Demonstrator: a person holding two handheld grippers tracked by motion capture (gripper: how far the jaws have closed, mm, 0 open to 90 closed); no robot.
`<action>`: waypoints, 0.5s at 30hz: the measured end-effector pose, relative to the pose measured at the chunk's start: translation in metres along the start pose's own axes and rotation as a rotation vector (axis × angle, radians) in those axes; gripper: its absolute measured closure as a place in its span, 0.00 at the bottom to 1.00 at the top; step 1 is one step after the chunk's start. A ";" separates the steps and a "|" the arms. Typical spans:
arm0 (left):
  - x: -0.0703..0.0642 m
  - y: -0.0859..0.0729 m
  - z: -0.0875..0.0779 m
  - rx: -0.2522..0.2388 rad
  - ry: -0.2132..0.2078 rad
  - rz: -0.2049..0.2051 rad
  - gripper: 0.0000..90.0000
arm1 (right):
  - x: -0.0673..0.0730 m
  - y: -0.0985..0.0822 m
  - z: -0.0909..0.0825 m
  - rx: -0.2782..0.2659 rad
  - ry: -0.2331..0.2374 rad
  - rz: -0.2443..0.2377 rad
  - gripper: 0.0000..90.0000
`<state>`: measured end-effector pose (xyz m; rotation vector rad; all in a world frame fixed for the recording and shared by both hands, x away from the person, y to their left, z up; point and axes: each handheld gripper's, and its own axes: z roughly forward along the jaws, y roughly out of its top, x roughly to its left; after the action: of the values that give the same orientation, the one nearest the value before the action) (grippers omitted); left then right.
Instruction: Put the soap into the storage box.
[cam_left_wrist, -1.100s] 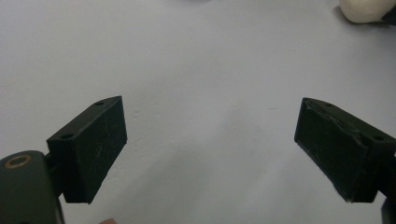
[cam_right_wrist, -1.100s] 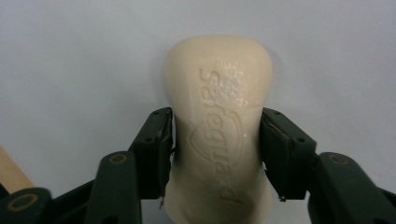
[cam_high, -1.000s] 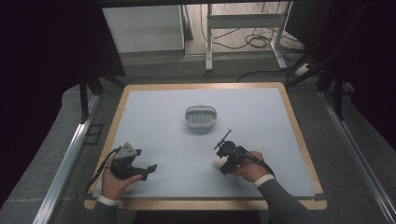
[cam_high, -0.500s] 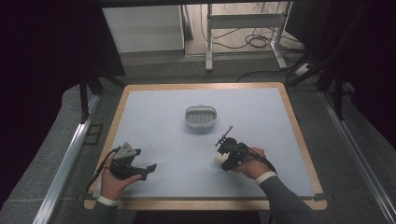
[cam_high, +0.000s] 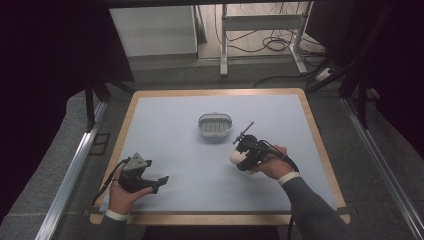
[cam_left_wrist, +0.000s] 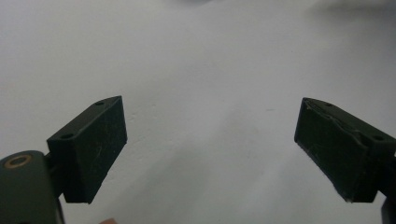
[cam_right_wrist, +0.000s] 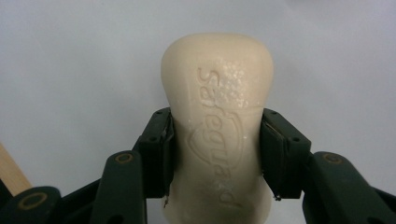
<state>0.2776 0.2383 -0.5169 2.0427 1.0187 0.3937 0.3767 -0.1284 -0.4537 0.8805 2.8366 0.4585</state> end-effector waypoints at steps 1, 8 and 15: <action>0.000 0.000 0.000 0.000 0.000 0.000 0.11 | -0.001 0.002 -0.001 -0.004 -0.003 -0.003 0.55; 0.000 0.000 0.000 -0.003 -0.003 -0.002 0.11 | -0.006 0.008 -0.004 -0.013 -0.001 -0.010 0.55; 0.000 0.000 0.001 0.001 -0.003 0.000 0.11 | -0.013 0.017 -0.010 -0.007 -0.015 -0.029 0.55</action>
<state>0.2779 0.2377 -0.5179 2.0436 1.0176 0.3901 0.3940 -0.1247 -0.4384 0.8370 2.8287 0.4566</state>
